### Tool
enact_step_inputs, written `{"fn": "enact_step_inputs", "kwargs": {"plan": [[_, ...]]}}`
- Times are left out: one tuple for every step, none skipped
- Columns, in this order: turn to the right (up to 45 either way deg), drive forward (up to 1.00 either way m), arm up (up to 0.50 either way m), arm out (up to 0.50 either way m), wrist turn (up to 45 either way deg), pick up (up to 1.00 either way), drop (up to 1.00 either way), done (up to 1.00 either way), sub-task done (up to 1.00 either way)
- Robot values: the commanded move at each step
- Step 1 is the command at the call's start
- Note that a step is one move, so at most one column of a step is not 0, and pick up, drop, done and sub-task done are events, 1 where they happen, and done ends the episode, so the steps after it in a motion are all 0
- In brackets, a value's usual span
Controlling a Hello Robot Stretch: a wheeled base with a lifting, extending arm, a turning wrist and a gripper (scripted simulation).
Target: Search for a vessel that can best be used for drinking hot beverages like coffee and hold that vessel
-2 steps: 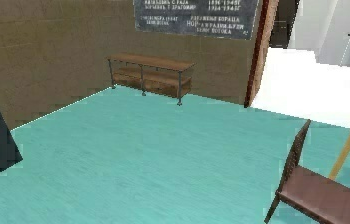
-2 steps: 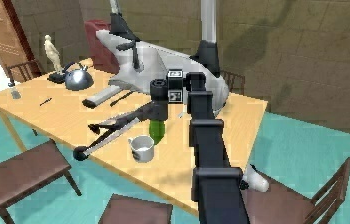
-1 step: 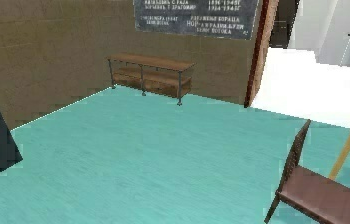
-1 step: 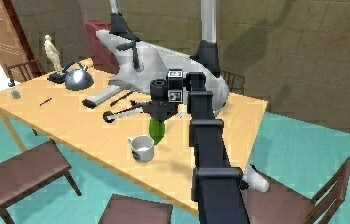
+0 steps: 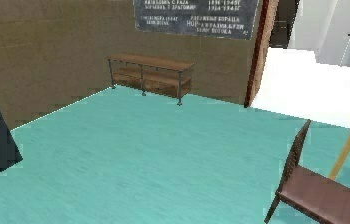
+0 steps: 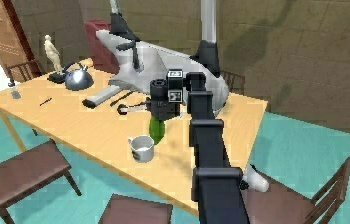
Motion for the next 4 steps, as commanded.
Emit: {"fn": "enact_step_inputs", "kwargs": {"plan": [[0.0, 0.0, -0.3, 0.0, 0.0, 0.0, 0.0, 0.0, 0.0], [0.0, 0.0, 0.0, 0.0, 0.0, 1.0, 0.0, 0.0, 0.0], [0.0, 0.0, 0.1, 0.0, 0.0, 0.0, 0.0, 0.0, 0.0], [0.0, 0.0, 0.0, 0.0, 0.0, 0.0, 0.0, 1.0, 0.0]]}}
